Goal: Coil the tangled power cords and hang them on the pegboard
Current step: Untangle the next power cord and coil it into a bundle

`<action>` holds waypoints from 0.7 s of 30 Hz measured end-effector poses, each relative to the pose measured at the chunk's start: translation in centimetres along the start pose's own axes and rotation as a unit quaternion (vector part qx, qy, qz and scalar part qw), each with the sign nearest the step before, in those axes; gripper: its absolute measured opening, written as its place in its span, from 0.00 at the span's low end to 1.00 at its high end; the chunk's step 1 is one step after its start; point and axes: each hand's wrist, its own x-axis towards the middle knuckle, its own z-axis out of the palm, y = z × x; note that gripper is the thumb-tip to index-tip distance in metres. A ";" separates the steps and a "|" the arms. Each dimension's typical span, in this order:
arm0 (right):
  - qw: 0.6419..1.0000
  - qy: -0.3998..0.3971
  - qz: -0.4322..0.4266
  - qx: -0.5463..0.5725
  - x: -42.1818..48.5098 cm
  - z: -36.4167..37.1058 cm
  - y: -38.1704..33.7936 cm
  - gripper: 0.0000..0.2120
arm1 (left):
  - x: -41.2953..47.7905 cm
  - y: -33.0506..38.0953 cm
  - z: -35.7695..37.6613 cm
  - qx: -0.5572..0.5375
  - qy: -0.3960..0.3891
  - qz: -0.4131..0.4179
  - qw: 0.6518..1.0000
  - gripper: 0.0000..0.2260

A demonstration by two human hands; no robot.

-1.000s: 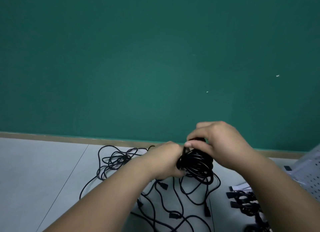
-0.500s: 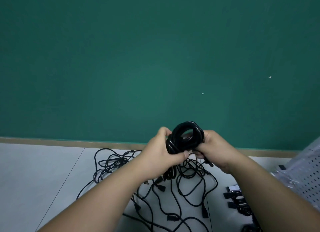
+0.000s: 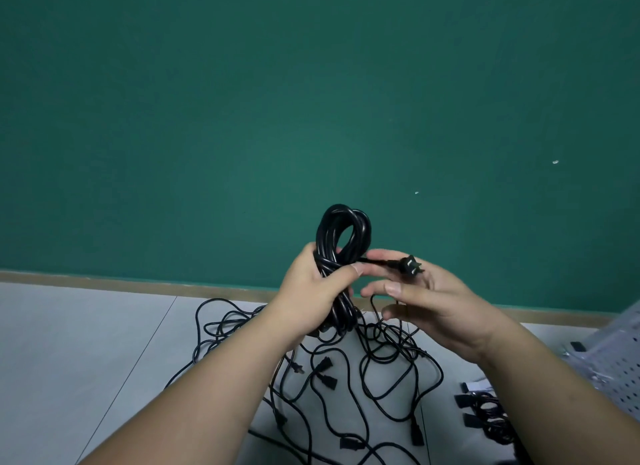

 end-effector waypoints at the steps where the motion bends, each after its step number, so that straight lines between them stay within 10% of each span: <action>1: 0.999 0.032 -0.008 -0.007 0.3 0.3 0.2 0.18 | 0.0 0.1 0.1 -0.006 -0.006 0.003 1.000 0.23; 6: 0.970 0.236 -0.001 -0.060 2.0 1.4 2.4 0.17 | -0.4 0.2 1.1 -0.003 -0.045 0.020 0.999 0.15; 14: 0.826 0.122 0.010 -0.550 1.6 0.6 1.3 0.12 | -0.8 0.4 0.8 0.042 -0.097 0.015 0.994 0.20; 21: 0.766 0.165 0.002 -0.622 1.5 0.3 0.9 0.13 | -1.2 0.4 1.2 0.088 -0.144 0.022 0.985 0.26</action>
